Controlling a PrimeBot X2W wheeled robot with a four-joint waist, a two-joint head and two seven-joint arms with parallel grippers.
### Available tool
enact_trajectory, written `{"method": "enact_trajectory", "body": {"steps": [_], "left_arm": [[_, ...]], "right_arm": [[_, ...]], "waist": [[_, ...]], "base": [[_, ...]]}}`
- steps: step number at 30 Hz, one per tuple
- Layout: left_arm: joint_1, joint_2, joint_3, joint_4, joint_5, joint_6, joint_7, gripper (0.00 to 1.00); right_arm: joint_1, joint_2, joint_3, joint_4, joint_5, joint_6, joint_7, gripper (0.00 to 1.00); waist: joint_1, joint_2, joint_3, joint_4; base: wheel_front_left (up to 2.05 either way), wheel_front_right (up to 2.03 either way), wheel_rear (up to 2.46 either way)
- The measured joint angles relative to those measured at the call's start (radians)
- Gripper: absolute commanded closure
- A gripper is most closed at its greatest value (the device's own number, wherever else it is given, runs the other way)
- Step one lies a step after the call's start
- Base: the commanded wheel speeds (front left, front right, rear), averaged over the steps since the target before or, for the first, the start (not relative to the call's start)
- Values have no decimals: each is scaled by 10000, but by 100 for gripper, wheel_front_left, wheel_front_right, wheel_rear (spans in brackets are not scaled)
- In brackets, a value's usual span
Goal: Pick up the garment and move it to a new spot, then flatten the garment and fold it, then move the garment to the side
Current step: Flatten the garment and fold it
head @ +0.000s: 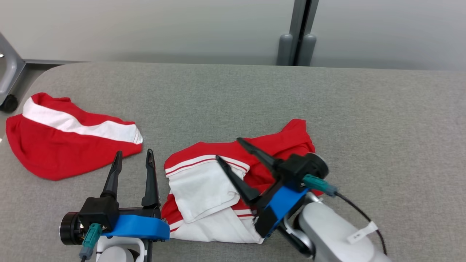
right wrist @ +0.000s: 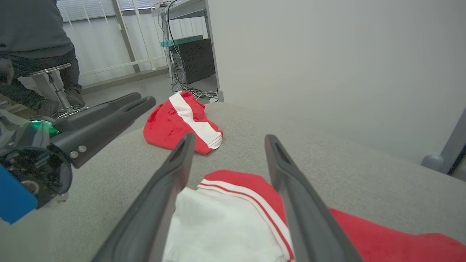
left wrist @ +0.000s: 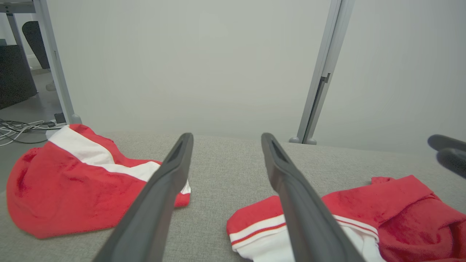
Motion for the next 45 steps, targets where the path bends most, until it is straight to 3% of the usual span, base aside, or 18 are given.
{"method": "enact_trajectory", "body": {"steps": [11, 17, 23, 36, 45], "left_arm": [[275, 0, 286, -31, 174, -113, 2, 0], [466, 0, 451, -33, 341, -199, 2, 0], [618, 2, 598, -31, 416, -221, 2, 0], [662, 0, 673, -10, 497, -268, 2, 0], [584, 0, 554, -31, 470, -247, 0, 0]], "right_arm": [[1673, -1039, -3442, -1553, -1083, 0, 0, 0], [3010, -1097, -5122, -2278, -1561, -2, 0, 0], [4254, -690, -6330, -2694, -1854, -2, 0, 0], [4521, -451, -6295, -2537, -2180, -2, 0, 0], [3088, -800, -5634, -1657, -2259, -2, -2, 0]], "waist": [[0, 0, -355, -523], [0, 0, -482, -666], [-1, 0, -574, -760], [0, 0, -580, -896], [0, 0, -362, -684]], "base": [[0, 0, 0], [0, 0, 0], [0, 0, 0], [0, 0, 0], [0, 0, 0]]}}
